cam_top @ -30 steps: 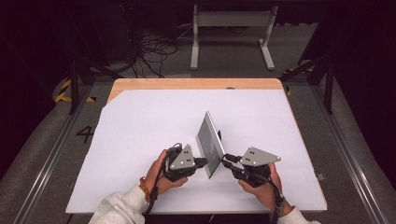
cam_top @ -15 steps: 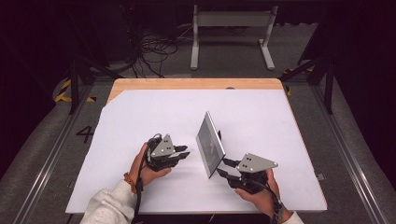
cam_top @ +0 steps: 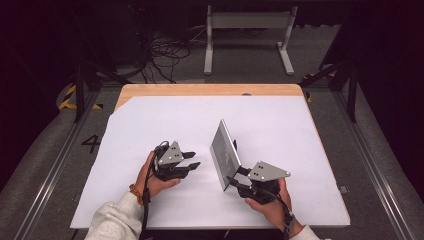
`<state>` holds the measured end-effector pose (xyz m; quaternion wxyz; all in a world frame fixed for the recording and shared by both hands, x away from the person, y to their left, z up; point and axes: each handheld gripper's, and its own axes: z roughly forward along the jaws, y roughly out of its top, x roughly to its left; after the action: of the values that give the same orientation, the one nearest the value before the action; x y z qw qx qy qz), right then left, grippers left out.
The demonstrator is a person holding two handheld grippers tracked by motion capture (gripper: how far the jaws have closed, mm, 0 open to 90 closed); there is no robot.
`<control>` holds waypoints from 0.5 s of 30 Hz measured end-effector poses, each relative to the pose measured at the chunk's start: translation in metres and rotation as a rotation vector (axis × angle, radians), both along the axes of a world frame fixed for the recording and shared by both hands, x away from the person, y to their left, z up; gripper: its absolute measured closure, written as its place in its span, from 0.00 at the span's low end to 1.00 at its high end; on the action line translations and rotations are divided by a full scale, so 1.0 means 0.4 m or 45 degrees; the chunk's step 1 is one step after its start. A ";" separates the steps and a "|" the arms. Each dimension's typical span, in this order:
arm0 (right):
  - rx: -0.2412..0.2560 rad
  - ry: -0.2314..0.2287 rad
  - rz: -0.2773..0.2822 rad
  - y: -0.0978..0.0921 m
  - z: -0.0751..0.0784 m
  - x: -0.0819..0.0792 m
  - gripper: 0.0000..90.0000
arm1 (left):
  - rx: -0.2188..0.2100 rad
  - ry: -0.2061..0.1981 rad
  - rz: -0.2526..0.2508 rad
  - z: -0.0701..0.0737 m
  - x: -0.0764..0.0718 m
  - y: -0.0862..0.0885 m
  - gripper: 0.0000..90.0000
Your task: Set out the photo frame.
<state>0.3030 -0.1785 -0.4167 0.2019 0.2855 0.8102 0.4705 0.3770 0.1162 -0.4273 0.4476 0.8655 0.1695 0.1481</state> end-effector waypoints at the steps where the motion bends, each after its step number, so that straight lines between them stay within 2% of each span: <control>1: -0.002 0.000 0.005 0.000 0.000 0.000 0.67 | 0.003 0.005 0.002 -0.001 0.001 -0.002 0.62; 4: -0.011 -0.005 0.043 0.001 0.003 -0.003 0.77 | 0.008 0.001 0.015 -0.004 0.006 -0.005 0.55; 11: -0.020 -0.001 0.054 -0.010 0.008 -0.003 0.78 | 0.008 0.004 0.031 -0.009 0.016 -0.013 0.48; 15: -0.020 0.008 0.061 -0.020 0.010 0.000 0.79 | -0.003 0.029 0.042 -0.011 0.030 -0.023 0.42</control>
<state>0.3032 -0.1865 -0.4128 0.1903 0.2660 0.8211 0.4678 0.3891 0.1071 -0.4318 0.4442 0.8635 0.1891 0.1456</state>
